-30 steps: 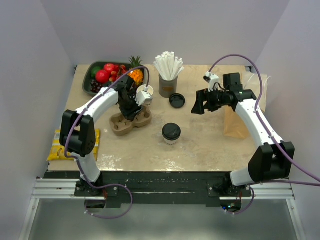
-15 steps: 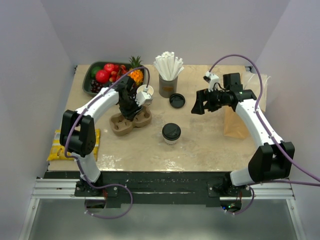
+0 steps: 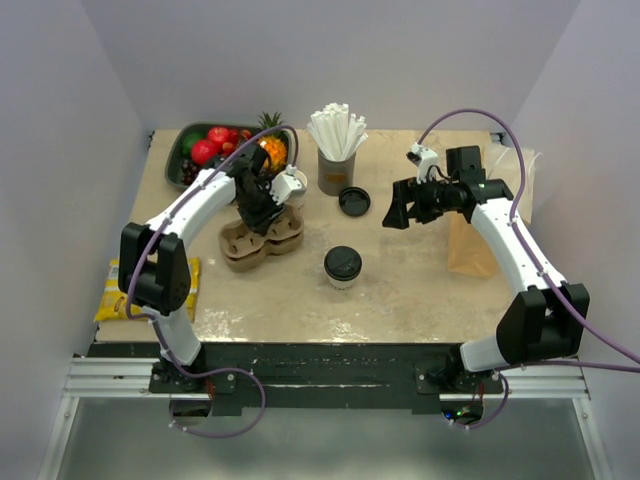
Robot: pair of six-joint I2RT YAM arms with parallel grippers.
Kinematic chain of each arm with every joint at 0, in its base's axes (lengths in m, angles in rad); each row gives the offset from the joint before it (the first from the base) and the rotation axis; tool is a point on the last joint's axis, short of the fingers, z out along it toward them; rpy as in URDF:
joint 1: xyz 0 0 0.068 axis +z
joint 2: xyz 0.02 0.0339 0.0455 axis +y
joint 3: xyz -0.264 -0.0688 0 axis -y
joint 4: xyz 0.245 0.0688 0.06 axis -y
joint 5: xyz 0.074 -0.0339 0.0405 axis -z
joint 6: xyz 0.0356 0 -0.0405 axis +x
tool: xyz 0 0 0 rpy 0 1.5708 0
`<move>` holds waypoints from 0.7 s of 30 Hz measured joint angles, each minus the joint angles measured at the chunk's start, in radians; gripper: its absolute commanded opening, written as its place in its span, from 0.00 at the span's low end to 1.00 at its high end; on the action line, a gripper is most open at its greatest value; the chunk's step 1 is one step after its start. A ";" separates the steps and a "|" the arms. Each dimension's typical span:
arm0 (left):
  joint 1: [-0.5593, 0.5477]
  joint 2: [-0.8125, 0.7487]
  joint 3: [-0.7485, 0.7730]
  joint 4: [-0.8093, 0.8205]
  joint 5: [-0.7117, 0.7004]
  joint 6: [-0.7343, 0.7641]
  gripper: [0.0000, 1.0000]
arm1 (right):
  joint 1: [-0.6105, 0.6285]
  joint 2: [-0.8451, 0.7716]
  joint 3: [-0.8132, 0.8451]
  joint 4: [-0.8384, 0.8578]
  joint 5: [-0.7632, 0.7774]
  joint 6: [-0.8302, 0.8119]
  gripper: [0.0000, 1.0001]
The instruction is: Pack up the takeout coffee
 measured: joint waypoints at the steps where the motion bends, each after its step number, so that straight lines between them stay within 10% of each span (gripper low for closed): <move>1: 0.000 -0.003 0.003 -0.003 0.000 -0.001 0.26 | 0.000 0.000 0.000 0.000 0.000 0.001 0.90; 14: -0.026 -0.092 0.203 -0.040 0.034 -0.041 0.20 | 0.000 0.037 0.494 -0.037 -0.058 -0.082 0.89; 21: -0.142 -0.096 0.356 -0.071 0.108 -0.058 0.20 | -0.018 -0.007 0.682 -0.061 0.154 -0.098 0.89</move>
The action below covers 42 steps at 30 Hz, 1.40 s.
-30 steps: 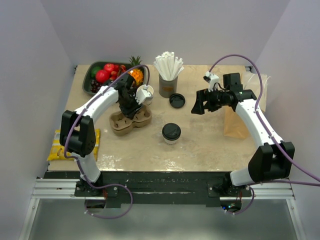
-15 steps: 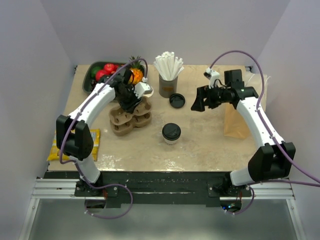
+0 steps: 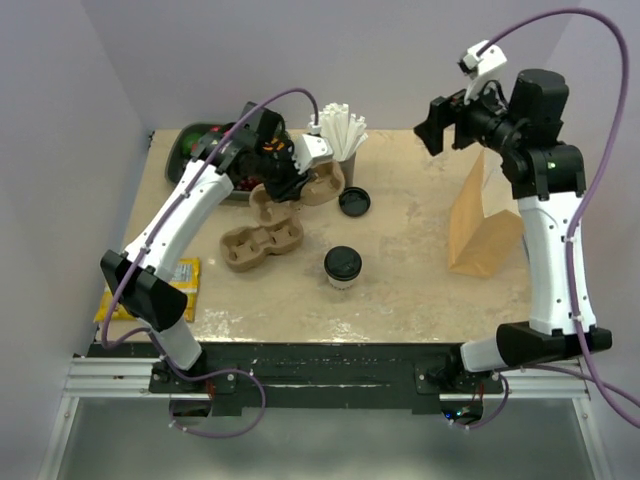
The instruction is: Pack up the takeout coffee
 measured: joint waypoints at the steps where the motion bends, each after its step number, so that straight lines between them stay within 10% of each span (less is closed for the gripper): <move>1: -0.026 0.000 0.023 -0.004 0.008 -0.004 0.20 | -0.015 -0.008 0.006 -0.008 0.047 0.000 0.89; 10: -0.234 0.011 0.137 -0.002 0.076 -0.046 0.20 | -0.285 -0.020 0.083 -0.194 0.272 -0.011 0.88; 29: -0.447 0.101 0.153 0.137 0.058 -0.130 0.18 | -0.441 -0.008 0.100 -0.443 0.341 -0.079 0.89; 42: -0.452 0.082 0.094 0.166 -0.023 -0.135 0.18 | -0.452 0.114 0.086 -0.443 0.301 -0.093 0.66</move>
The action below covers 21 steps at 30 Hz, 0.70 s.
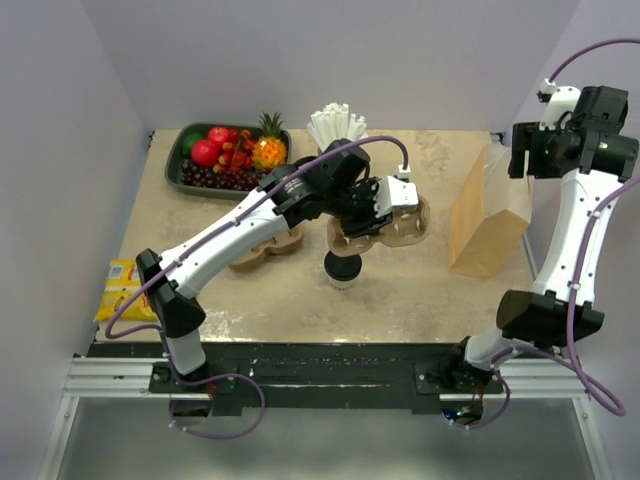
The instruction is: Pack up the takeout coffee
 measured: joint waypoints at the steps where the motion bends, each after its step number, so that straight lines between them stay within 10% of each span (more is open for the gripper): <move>1: 0.000 -0.005 0.000 0.002 -0.007 0.000 0.18 | 0.000 0.013 0.000 0.000 0.000 -0.003 0.63; 17: 0.000 -0.133 -0.050 0.035 -0.106 0.047 0.17 | 0.061 -0.011 0.033 -0.095 -0.202 -0.187 0.00; 21: 0.000 -0.136 -0.058 0.057 -0.129 0.077 0.17 | 0.163 -0.046 0.018 -0.111 -0.250 -0.253 0.00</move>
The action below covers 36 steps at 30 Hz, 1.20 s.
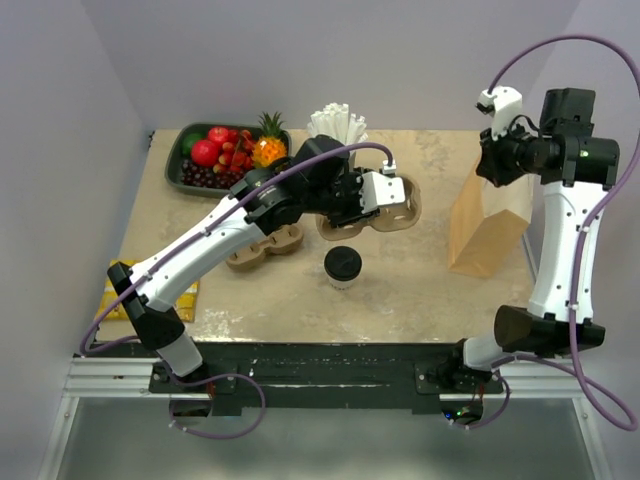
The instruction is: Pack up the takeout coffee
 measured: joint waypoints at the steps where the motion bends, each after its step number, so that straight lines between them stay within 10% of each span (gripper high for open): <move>1: 0.000 -0.002 -0.005 0.006 -0.008 0.006 0.17 | 0.017 -0.005 0.000 -0.001 -0.015 -0.016 0.00; 5: 0.000 -0.005 -0.009 0.024 -0.036 0.019 0.16 | 0.031 -0.024 0.000 -0.002 -0.018 -0.049 0.03; 10: 0.000 -0.015 -0.009 0.039 -0.051 0.020 0.17 | 0.027 -0.103 -0.051 0.055 0.066 0.047 0.57; 29: 0.000 -0.056 -0.103 0.090 -0.058 0.008 0.16 | -0.156 -0.011 -0.062 0.179 0.285 0.332 0.51; 36: 0.000 -0.069 -0.134 0.103 -0.062 0.005 0.16 | -0.156 0.026 -0.061 0.180 0.282 0.337 0.21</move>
